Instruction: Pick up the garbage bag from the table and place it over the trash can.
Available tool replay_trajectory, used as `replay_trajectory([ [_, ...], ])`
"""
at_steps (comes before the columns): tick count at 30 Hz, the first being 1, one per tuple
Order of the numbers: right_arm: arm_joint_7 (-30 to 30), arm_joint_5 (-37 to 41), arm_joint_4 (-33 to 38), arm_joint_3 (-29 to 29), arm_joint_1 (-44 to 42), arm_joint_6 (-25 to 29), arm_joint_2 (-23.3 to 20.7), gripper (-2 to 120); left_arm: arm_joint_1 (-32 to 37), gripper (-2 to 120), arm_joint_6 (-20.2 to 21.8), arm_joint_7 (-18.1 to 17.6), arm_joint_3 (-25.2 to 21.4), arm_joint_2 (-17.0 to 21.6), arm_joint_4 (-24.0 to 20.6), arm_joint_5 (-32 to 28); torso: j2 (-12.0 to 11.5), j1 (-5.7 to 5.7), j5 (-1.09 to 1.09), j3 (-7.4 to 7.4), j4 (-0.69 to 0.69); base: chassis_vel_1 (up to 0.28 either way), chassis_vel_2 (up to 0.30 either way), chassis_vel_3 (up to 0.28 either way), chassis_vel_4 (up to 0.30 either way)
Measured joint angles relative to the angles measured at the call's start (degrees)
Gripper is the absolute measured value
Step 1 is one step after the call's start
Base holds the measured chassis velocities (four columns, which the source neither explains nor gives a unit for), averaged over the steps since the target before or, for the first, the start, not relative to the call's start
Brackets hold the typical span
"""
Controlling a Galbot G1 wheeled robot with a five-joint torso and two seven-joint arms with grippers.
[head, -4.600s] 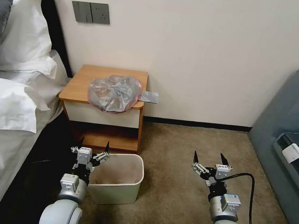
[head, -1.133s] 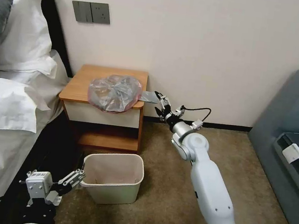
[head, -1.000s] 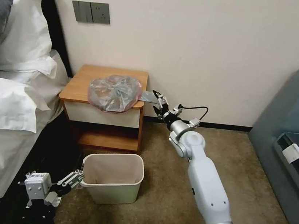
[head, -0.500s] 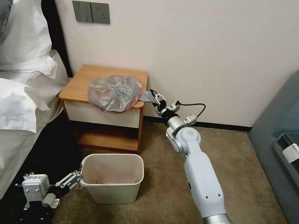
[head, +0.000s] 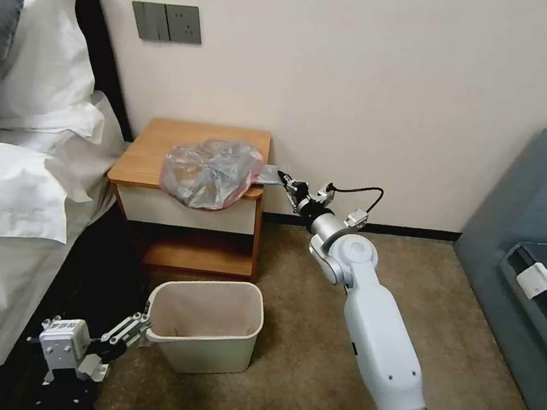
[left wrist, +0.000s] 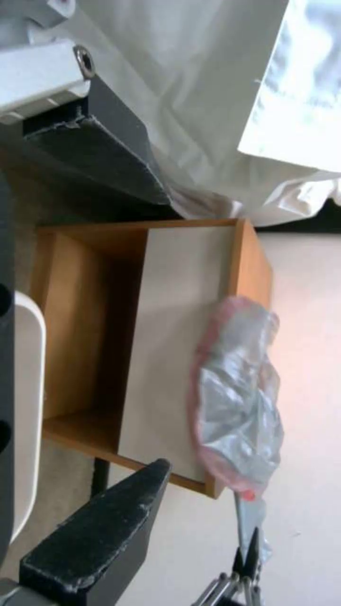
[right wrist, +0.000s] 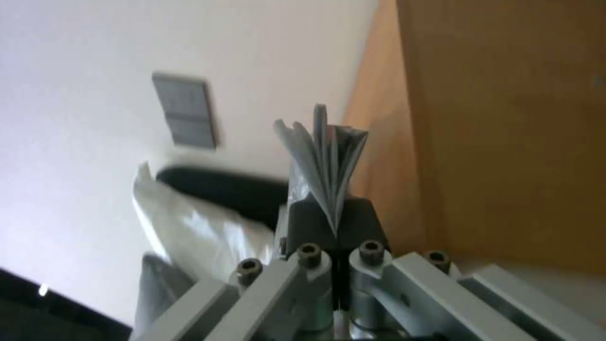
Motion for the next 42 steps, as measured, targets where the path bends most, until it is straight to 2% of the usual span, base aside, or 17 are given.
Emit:
replay_trajectory([
  [5,4.02,0.23,10.24,-4.84,-6.69,-0.05,-2.97,0,0.02,100,-0.1,0.0,0.01,-0.03,0.0,0.01,0.0,0.0,0.0,0.0,0.0,0.0,0.0,0.0,0.0],
  [9,5.4,-1.88,15.48,-9.1,-10.75,0.11,-4.22,0,0.02,100,-0.17,0.0,0.01,-0.03,0.0,0.01,0.0,0.0,0.0,-0.01,0.0,0.0,0.0,0.0,0.0],
  [15,7.69,-4.54,17.46,-13.36,-14.06,0.11,-4.93,0,0.04,100,-0.38,0.0,0.03,-0.03,0.01,0.06,0.0,0.0,-0.01,-0.01,0.01,0.0,0.0,0.0,0.0],
  [18,8.12,-9.33,17.13,-15.88,-16.39,0.04,-6.43,0,0.05,100,-0.56,-0.02,0.05,-0.02,0.0,0.12,0.0,0.0,-0.01,-0.01,0.02,0.0,0.0,0.0,0.0],
  [26,6.39,-14.01,17.79,-16.6,-19.42,-0.27,-10.33,0,0.05,100,-0.67,-0.02,0.08,-0.02,0.0,0.15,0.0,0.0,-0.01,0.0,0.0,0.0,0.0,0.0,0.0],
  [28,6.51,-15.62,18.0,-16.61,-20.04,-1.88,-11.44,0,0.05,100,-0.69,-0.02,0.09,-0.01,0.01,0.16,0.0,0.0,0.0,0.0,0.0,0.0,0.0,0.0,0.0],
  [30,6.83,-16.4,18.28,-16.61,-20.2,-2.7,-11.98,4,0.05,100,-0.7,-0.03,0.1,-0.01,0.0,0.16,0.0,0.0,-0.01,0.0,0.0,0.0,0.0,0.0,0.0],
  [33,9.69,-16.87,19.61,-16.98,-20.15,-3.66,-13.33,18,-0.01,100,-0.72,-0.05,0.12,0.0,0.0,0.18,0.0,0.0,-0.01,0.0,0.0,0.0,0.0,0.0,0.0],
  [35,10.32,-16.6,19.81,-17.04,-20.05,-3.69,-13.5,20,-0.01,100,-0.72,-0.05,0.12,0.0,0.0,0.19,0.0,0.0,-0.01,0.0,0.0,0.0,0.0,0.0,0.0],
  [38,17.14,-13.12,21.75,-17.2,-19.04,-4.53,-14.22,36,-0.11,100,-0.72,-0.13,0.14,0.01,0.0,0.21,0.0,0.0,-0.01,0.0,0.0,0.0,0.0,0.0,0.0],
  [39,17.14,-13.12,21.75,-17.2,-19.04,-4.53,-14.22,36,-0.11,100,-0.72,-0.13,0.14,0.01,0.0,0.21,0.0,0.0,-0.01,0.0,0.0,0.0,0.0,0.0,0.0],
  [41,21.71,-10.7,23.58,-17.02,-18.8,-5.51,-14.68,46,-0.16,100,-0.72,-0.22,0.14,0.03,0.01,0.21,0.0,0.0,0.0,0.0,0.01,0.0,0.0,0.0,0.0],
  [42,21.71,-10.7,23.58,-17.02,-18.8,-5.51,-14.68,46,-0.16,100,-0.72,-0.22,0.14,0.03,0.01,0.21,0.0,0.0,0.0,0.0,0.01,0.0,0.0,0.0,0.0],
])
